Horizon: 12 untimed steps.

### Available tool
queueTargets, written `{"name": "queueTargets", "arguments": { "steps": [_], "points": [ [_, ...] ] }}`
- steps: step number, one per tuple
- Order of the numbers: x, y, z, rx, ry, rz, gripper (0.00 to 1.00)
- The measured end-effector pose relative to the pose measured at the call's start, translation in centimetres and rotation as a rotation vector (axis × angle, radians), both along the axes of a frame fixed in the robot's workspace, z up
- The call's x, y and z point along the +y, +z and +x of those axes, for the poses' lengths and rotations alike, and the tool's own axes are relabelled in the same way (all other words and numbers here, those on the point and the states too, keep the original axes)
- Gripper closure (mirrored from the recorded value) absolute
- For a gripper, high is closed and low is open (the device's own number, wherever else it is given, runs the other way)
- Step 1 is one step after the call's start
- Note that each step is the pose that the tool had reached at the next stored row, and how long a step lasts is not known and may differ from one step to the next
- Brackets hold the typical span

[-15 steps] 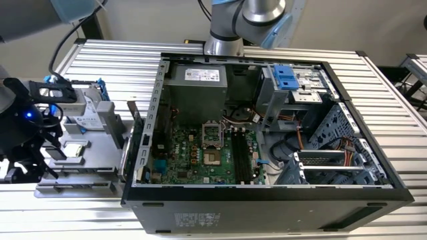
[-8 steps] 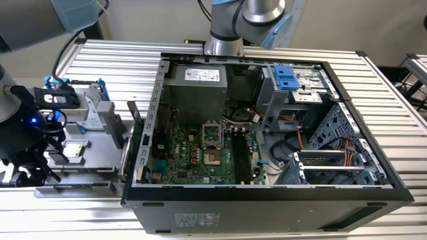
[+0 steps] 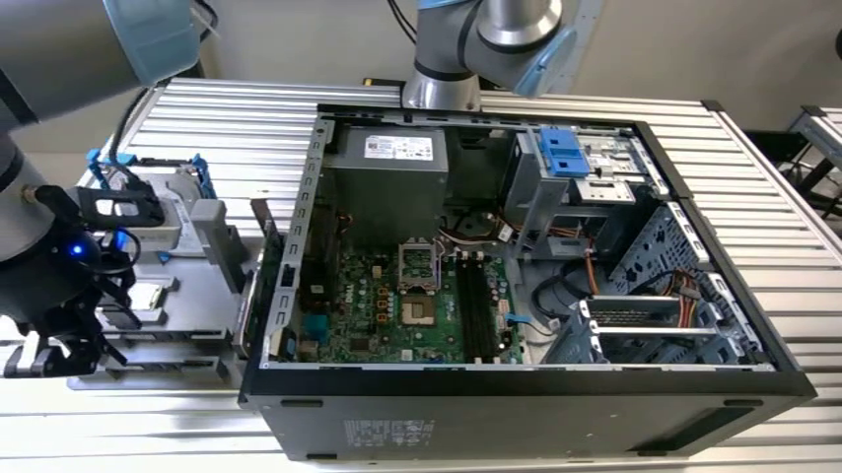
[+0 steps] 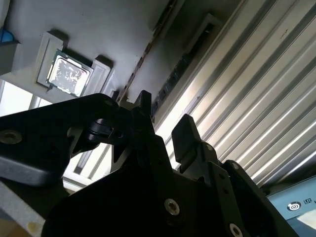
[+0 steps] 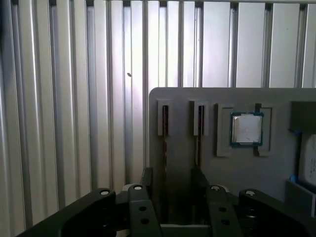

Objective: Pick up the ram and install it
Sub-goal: 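Pick up the ram and move it above insertion slot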

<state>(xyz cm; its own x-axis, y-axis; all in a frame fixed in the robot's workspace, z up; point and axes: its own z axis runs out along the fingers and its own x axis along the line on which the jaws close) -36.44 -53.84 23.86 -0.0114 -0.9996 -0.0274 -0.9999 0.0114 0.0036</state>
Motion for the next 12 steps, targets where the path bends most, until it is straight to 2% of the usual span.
{"name": "queueTargets", "arguments": {
  "steps": [12],
  "points": [
    [0.0,-2.03,0.0,-0.0017,0.001,-0.012,0.0]
  ]
}}
